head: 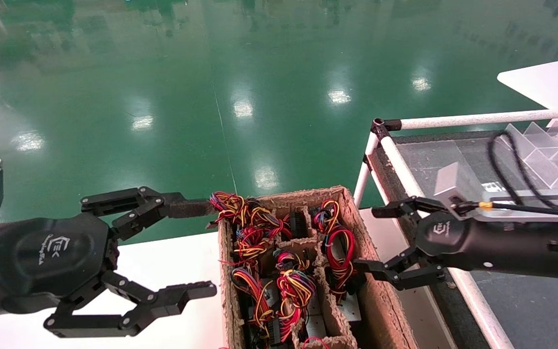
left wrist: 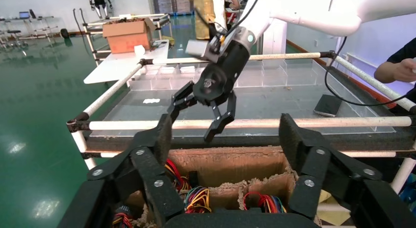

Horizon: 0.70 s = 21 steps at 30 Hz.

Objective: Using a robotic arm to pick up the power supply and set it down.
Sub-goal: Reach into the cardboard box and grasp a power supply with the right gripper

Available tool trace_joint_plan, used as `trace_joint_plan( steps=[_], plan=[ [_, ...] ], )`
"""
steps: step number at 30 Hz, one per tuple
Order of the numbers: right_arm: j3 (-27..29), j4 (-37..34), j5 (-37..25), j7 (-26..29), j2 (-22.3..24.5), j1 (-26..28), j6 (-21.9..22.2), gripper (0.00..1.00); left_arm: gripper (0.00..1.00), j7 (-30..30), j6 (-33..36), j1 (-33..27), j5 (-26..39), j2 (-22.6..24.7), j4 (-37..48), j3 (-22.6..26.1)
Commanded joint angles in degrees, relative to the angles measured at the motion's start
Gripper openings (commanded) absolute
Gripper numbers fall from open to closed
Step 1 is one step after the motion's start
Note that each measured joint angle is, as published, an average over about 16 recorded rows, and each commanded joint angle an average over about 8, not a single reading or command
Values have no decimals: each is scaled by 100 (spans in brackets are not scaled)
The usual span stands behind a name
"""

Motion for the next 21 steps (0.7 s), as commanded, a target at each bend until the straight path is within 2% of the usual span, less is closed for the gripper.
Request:
trace_joint_plan(
  steps=[1, 4, 5, 12, 13, 21],
  plan=[
    [-139, -285, -250, -51, -123, 195, -71, 100, 100, 0, 0, 0, 0, 0, 0, 0],
    [-261, -663, -446, -245, -294, 379, -167, 100, 100, 0, 0, 0, 0, 0, 0, 0],
    [-296, -779, -500, -321, -350, 430, -193, 97, 100, 0, 0, 0, 0, 0, 0, 0],
    [-473, -1534, -793, -951, -718, 704, -270, 10, 100, 0, 0, 0, 0, 0, 0, 1],
    [-492, -1630, -828, -1035, -766, 738, -267, 1, 100, 0, 0, 0, 0, 0, 0, 1],
    [-621, -2275, -1072, -1661, -1090, 962, -186, 0, 100, 0, 0, 0, -1, 0, 0, 1]
  ],
)
